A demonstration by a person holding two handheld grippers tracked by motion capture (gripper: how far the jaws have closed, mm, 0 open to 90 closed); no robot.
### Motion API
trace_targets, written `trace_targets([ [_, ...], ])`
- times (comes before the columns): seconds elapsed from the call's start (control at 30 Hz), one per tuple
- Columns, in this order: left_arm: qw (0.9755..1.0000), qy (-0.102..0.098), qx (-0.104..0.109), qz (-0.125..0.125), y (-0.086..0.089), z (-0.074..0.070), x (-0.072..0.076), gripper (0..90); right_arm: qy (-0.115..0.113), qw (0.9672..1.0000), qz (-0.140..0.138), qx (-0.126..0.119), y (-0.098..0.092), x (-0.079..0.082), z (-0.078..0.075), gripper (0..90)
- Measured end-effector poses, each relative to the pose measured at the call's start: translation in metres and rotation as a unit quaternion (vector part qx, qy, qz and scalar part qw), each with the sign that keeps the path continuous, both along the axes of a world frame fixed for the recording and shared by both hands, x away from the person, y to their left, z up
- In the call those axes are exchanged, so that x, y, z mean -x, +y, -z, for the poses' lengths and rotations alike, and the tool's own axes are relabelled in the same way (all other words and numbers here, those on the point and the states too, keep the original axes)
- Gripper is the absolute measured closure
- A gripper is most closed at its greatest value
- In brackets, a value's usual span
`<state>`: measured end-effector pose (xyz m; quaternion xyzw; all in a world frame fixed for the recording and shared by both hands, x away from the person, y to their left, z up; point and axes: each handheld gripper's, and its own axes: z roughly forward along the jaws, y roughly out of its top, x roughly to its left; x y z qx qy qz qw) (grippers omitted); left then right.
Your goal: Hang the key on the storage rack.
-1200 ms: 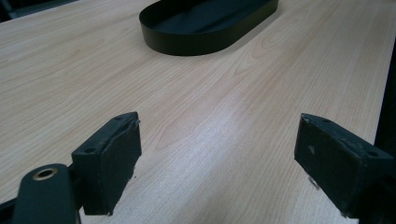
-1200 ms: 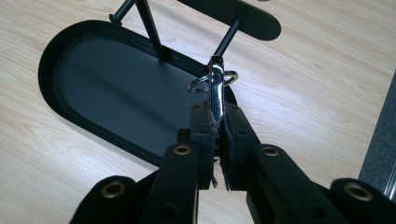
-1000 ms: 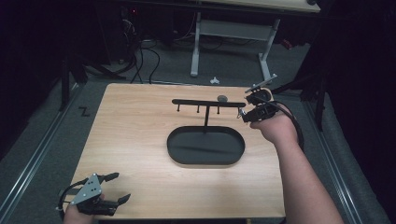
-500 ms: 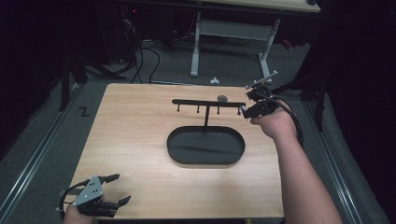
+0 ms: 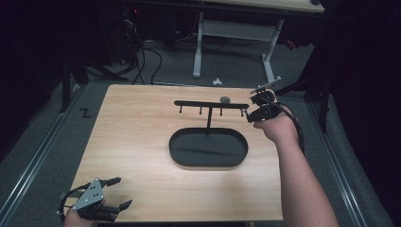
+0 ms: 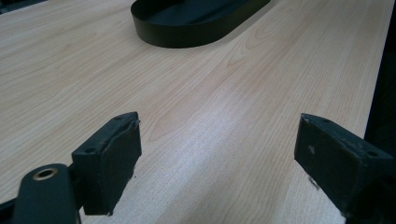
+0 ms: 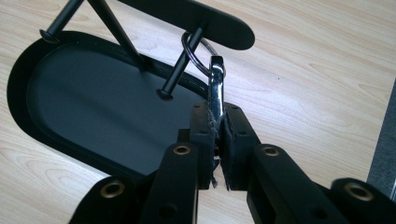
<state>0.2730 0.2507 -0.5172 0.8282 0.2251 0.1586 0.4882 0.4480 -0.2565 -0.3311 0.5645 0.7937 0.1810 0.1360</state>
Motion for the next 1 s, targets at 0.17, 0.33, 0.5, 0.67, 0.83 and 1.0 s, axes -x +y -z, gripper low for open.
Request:
trace_targets([
  [0.17, 1.0000, 0.000, -0.003, 0.005, -0.0021, 0.0004, 0.0001, 15.3, -0.002, 1.0000, 0.001, -0.001, 0.0002, 0.0004, 0.0014, 83.1],
  [0.33, 1.0000, 0.001, -0.002, 0.009, -0.0048, 0.0005, -0.0029, 15.3, -0.003, 1.0000, 0.005, 0.003, 0.0006, 0.0008, 0.0006, 78.8],
  [0.5, 0.9998, 0.002, -0.007, 0.018, -0.0075, 0.0003, -0.0043, 15.3, -0.002, 0.9999, 0.009, 0.007, -0.0004, 0.0026, -0.0006, 78.5],
  [0.67, 0.9999, 0.001, -0.003, 0.017, -0.0079, 0.0000, -0.0049, 15.3, -0.001, 0.9999, 0.009, 0.009, 0.0001, 0.0035, -0.0019, 78.6],
  [0.83, 0.9998, 0.002, -0.006, 0.019, -0.0083, -0.0002, -0.0043, 15.3, 0.000, 0.9999, 0.005, 0.015, 0.0026, 0.0033, -0.0015, 78.5],
  [1.0, 0.9998, 0.002, -0.005, 0.017, -0.0072, -0.0002, -0.0029, 15.3, 0.000, 0.9999, 0.004, 0.014, 0.0053, 0.0028, -0.0008, 77.9],
])
